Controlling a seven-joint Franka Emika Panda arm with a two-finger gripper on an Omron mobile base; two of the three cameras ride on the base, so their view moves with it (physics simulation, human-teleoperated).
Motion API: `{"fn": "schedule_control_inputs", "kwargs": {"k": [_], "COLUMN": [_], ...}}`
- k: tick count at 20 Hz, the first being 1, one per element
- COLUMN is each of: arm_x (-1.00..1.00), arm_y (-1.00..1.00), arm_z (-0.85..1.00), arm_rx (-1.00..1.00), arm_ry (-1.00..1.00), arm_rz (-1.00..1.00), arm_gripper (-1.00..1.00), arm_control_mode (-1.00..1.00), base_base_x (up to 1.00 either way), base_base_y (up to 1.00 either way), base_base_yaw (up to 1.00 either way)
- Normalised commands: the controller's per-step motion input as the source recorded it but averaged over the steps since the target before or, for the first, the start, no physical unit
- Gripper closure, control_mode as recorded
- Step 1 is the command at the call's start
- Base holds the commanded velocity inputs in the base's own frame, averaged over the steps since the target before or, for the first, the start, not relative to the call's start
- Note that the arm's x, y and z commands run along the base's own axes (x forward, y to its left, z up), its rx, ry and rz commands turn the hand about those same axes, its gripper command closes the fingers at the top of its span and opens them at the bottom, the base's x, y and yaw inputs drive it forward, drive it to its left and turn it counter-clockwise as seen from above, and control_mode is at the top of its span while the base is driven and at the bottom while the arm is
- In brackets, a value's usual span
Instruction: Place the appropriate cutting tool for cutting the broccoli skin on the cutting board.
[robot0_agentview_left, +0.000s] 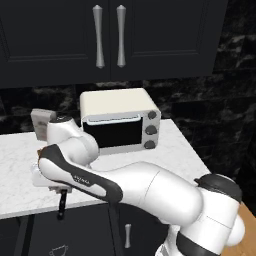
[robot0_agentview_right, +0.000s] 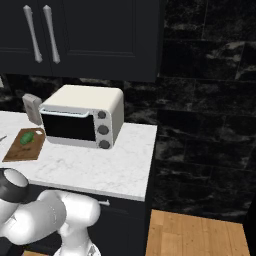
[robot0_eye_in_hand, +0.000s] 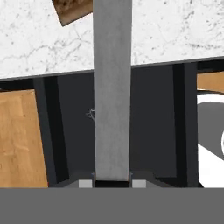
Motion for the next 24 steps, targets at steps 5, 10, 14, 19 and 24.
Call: {"fn": "schedule_control_inputs", "kwargs": {"k": [5, 10, 14, 19, 24], "arm_x": [0.53, 0.44, 0.44, 0.42, 0.36], "arm_y": [0.33, 0.00, 0.02, 0.04, 0.01], "arm_z": [-0.03, -0.37, -0.38, -0.36, -0.40], "arm_rx": [-0.04, 0.03, 0.00, 0.00, 0.00], "arm_ry": [0.00, 0.00, 0.00, 0.00, -0.06], "arm_rz": [-0.26, -0.16, -0.13, -0.13, -0.09], "arm_gripper": [1.00, 1.00, 1.00, 1.00, 1.00], "arm_control_mode": [-1.00, -1.00, -1.00, -1.00, -1.00], "base_base_x": [0.00, 0.00, 0.00, 0.00, 0.00], "base_base_y": [0.00, 0.00, 0.00, 0.00, 0.00], "base_base_yaw": [0.00, 0.00, 0.00, 0.00, 0.00]}}
